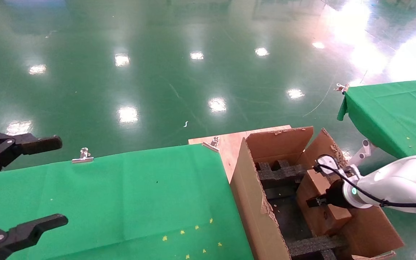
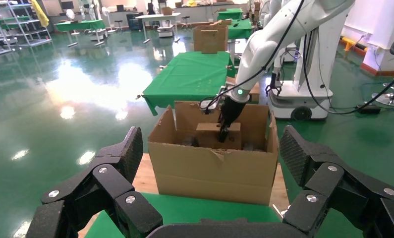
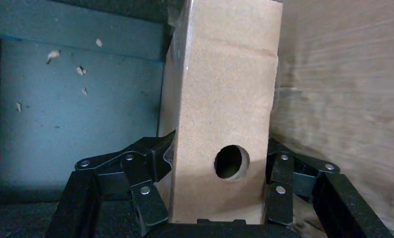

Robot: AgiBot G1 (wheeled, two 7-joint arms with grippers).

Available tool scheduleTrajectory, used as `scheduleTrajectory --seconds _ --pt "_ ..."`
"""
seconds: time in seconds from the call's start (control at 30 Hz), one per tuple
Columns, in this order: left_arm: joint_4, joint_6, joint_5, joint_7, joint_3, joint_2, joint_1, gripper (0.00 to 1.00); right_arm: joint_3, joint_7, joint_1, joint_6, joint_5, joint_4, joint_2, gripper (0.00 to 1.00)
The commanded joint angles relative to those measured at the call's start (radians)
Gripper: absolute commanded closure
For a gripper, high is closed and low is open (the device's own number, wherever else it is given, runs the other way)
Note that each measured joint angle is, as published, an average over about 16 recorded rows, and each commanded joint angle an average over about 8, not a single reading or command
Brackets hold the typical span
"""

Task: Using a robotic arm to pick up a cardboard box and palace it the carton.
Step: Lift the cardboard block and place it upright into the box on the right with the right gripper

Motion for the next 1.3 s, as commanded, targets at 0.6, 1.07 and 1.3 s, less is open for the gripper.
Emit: scheduleTrajectory --seconds 0.6,1.07,1.3 --pt "0.0 0.0 0.0 0.0 0.0 0.0 0.0 0.0 0.017 -0.157 -0.078 0.021 0.154 -0.135 -0.066 0.0" --pt "0.0 0.0 0.0 0.0 0.0 0.0 0.0 0.0 0.019 -0.158 -0.056 0.016 0.143 -0.12 -0.057 0.0" --pt "0.0 0.0 0.0 0.0 0.0 0.0 0.0 0.0 0.02 -0.153 -0.036 0.011 0.133 -0.105 -0.047 0.0"
